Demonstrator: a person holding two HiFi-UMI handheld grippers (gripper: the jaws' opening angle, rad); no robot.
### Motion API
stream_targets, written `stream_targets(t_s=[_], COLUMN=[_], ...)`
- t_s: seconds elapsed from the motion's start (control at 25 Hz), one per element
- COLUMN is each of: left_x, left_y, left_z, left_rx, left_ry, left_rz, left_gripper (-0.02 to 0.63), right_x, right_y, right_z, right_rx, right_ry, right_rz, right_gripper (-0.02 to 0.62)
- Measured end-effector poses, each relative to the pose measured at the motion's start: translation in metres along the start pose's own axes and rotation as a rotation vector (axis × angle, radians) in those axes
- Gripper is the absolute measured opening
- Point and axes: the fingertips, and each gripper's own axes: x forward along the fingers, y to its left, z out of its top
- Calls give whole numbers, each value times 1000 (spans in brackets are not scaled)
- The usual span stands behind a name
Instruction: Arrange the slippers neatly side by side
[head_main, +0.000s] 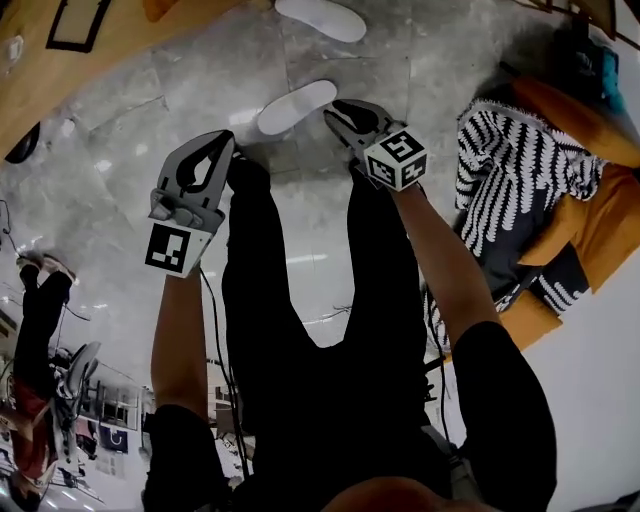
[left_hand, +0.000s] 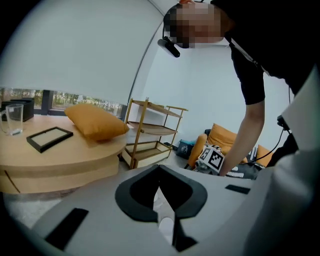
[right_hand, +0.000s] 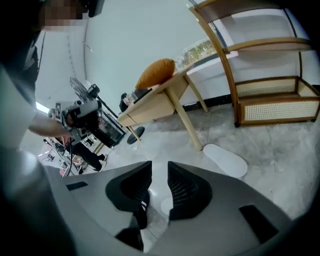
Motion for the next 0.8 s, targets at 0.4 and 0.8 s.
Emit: stream_targets(t_s=[0.4, 0.8], left_x=[66, 97], left_y=[11, 29], left_z=[-73, -133], left_rx=[29, 79], left_ry=[57, 81], left_rz=[-105, -157], left_gripper=[15, 15], right_x=[116, 175], right_y=[-57, -81], right_z=[-128, -205], right_rx=[2, 24], right_ry=[255, 348], right_rz=[68, 144], right_gripper=[112, 129])
